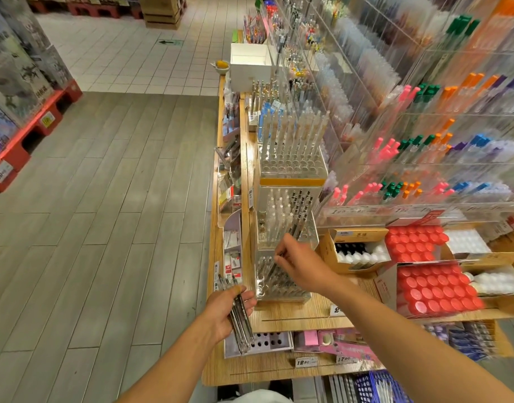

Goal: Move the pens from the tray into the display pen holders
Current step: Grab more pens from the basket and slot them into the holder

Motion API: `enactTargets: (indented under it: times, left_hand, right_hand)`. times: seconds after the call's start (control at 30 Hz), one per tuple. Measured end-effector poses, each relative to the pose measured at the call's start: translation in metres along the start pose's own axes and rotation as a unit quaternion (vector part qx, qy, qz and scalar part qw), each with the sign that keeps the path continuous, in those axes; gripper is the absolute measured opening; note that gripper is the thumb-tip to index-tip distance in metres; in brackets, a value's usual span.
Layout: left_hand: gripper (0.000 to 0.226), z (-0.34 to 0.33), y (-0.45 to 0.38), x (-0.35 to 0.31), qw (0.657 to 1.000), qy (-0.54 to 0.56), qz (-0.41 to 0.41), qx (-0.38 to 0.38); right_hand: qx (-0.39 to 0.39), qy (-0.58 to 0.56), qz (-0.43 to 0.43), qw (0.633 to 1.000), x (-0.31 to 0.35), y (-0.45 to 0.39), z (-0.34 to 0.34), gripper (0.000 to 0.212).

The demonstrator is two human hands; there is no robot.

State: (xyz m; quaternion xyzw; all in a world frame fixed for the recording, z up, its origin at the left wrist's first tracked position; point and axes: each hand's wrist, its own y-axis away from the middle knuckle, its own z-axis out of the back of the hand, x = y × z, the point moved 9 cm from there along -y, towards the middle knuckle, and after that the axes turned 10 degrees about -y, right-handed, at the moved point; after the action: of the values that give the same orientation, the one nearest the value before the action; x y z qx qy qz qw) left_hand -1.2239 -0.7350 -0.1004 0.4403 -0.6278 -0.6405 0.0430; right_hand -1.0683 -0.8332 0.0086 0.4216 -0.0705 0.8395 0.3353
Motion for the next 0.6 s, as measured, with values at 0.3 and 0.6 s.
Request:
enactTargets:
  times: [0.3,0.6]
  left_hand:
    - [0.019,-0.002,0.003,-0.004,1.0,-0.002,-0.007,0.007]
    - [0.018,-0.012,0.007,-0.011,0.999,0.003,-0.02,0.043]
  right_hand:
    - [0.026,0.113,0.043,0.992,0.011,-0.003,-0.017,0.015]
    - [0.022,0.218,0.065,0.974,0.01,0.001,-0.035,0.004]
